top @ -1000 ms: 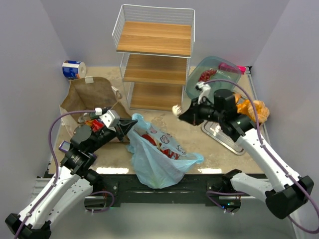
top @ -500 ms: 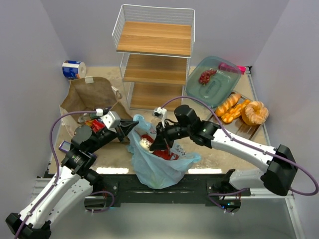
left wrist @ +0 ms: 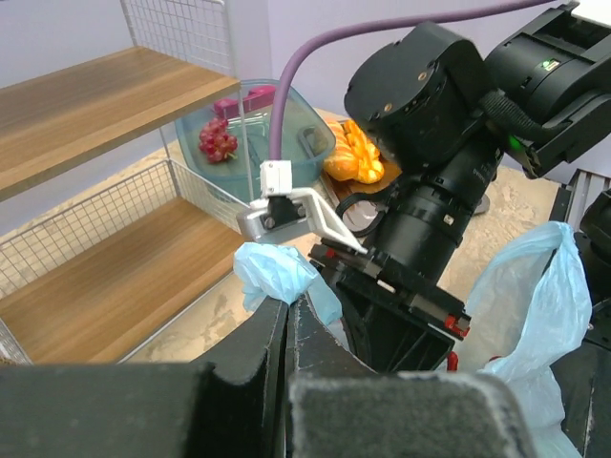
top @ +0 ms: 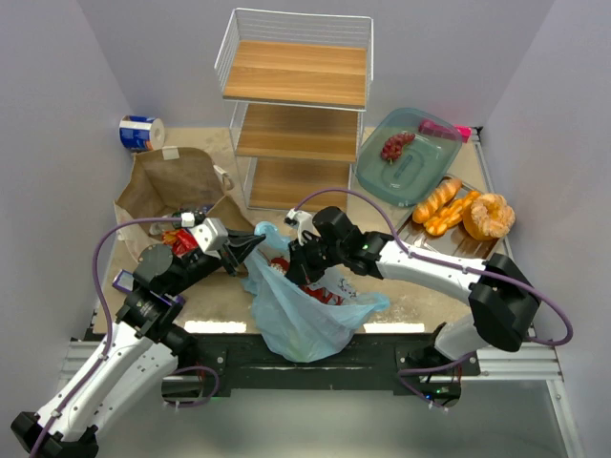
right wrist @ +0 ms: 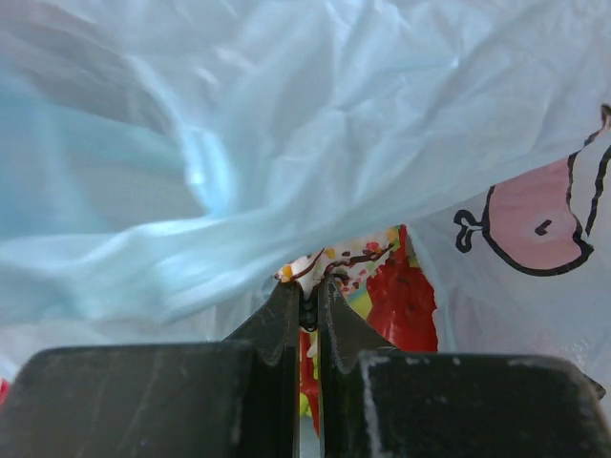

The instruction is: Place the mixed food into the grocery bags and tie them

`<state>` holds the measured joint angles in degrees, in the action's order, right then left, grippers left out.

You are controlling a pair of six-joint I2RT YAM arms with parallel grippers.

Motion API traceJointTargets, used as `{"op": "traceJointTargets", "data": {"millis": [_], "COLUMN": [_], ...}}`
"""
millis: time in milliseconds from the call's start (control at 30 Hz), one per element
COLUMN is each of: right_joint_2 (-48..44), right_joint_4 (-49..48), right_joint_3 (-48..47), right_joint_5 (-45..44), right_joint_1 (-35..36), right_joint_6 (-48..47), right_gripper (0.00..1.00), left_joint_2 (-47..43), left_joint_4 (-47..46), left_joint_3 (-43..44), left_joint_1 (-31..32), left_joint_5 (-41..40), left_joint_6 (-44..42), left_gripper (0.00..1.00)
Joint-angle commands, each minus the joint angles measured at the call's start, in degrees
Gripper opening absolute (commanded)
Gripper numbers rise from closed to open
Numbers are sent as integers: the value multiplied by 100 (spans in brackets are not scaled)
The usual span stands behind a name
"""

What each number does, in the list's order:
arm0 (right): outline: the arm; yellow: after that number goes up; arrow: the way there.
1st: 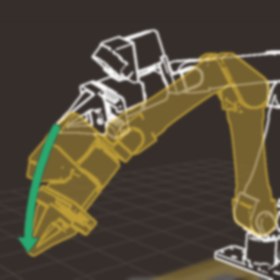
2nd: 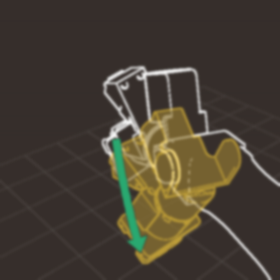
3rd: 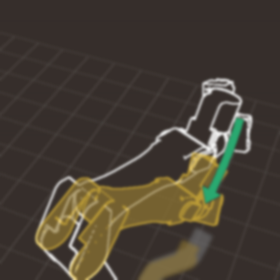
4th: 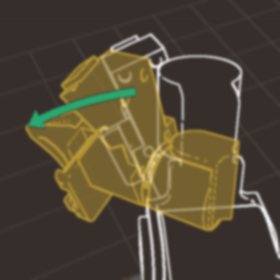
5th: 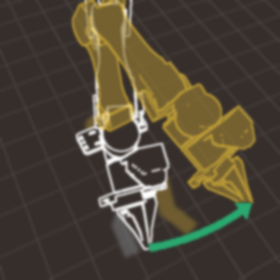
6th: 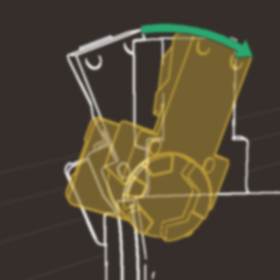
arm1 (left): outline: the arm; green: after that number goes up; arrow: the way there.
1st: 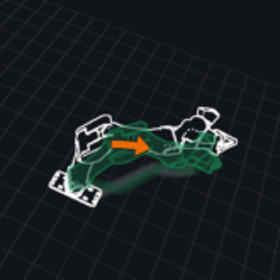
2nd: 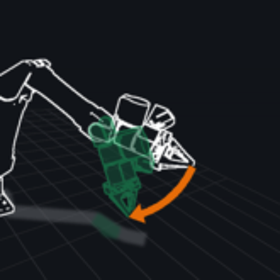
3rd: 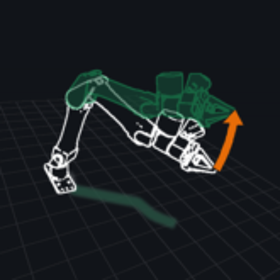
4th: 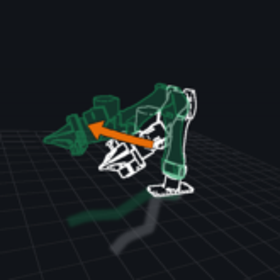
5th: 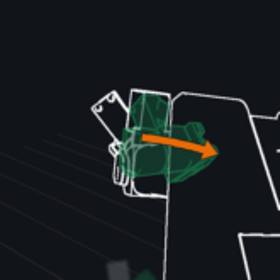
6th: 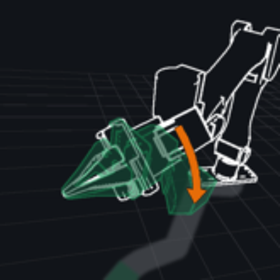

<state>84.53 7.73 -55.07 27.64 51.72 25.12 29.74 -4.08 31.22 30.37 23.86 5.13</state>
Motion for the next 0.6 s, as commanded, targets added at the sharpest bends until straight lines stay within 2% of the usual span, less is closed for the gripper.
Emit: {"op": "traceJointTargets", "data": {"millis": [0, 67, 100, 133, 200, 300, 433, 500, 567], "right_joint_2": [-59, -164, -304, -375, -507, -745, -1323, -1675, -2246], "right_joint_4": [123, 211, 299, 352, 518, 1254, 2249, 2749, 2874], "right_joint_3": [-145, -118, -118, -127, -206, -469, -917, -1155, -1182], "right_joint_5": [-531, -654, -750, -751, -760, -1040, -1987, -2445, -2728], "right_joint_1": [206, 206, 206, 206, 198, 206, 119, -126, -810], "right_joint_6": [124, 116, 98, 72, -25, -200, -403, -491, -535], "right_gripper": [14, 33, 57, 67, 79, 82, 75, 75, 76], "left_joint_2": [-82, -56, -38, -21, -21, -21, -38, -38, -38], "left_joint_4": [-313, -269, -260, -243, -243, -234, -173, -137, -102], "left_joint_3": [-46, -37, -29, -20, -20, -20, 6, 15, 33], "left_joint_1": [-40, -40, -40, -40, -40, -40, -40, -40, -40], "left_joint_5": [-39, -92, -100, -101, -92, -100, -258, -337, -426], "left_joint_6": [-47, -55, -47, -47, -55, -47, -56, -47, -56], "left_gripper": [0, 0, 0, 0, 0, 0, 0, 0, 0]}}
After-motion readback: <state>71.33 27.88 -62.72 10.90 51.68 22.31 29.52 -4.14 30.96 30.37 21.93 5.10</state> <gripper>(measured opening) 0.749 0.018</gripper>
